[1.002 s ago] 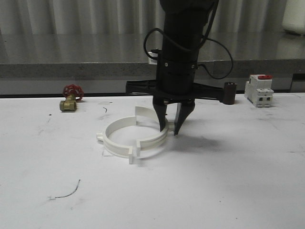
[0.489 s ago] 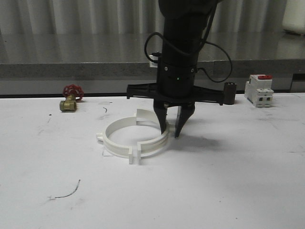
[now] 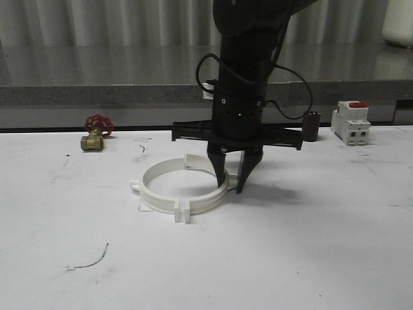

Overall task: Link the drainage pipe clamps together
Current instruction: 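Press the held clamp half onto the placed half to close the ring, then open the right gripper and lift it away from the ring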

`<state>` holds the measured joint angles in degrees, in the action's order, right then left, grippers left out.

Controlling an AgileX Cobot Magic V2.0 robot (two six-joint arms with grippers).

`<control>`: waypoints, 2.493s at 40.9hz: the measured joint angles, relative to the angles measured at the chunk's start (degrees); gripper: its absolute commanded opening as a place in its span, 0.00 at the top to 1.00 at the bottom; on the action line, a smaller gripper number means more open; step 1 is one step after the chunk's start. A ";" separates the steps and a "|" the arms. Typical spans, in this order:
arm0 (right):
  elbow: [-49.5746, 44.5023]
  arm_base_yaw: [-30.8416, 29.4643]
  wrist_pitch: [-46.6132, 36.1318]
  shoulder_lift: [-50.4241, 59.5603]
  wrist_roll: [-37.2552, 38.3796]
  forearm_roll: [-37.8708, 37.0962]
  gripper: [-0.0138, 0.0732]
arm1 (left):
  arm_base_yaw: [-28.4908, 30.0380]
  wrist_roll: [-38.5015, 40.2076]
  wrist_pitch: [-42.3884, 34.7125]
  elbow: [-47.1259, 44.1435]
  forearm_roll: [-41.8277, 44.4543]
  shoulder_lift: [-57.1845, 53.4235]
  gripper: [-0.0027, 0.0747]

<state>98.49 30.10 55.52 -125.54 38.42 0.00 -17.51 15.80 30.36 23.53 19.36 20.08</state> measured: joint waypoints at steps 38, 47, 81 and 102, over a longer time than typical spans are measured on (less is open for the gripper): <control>0.00 0.00 -0.48 0.00 0.15 0.84 0.64 | 0.00 0.00 0.00 0.00 0.00 0.00 0.99; 0.00 0.00 -0.48 -0.02 0.15 0.84 0.56 | 0.00 0.00 0.00 0.00 0.00 0.00 0.99; 0.34 0.00 1.46 1.34 2.92 1.91 0.31 | 0.00 0.00 0.00 0.00 0.00 0.00 0.99; 0.34 -0.11 8.78 14.85 -7.34 1.48 0.91 | 0.00 0.00 0.00 0.00 0.00 0.00 0.99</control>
<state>98.83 29.99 64.30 -110.69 31.07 1.48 -17.51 15.80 30.36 23.53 19.36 20.08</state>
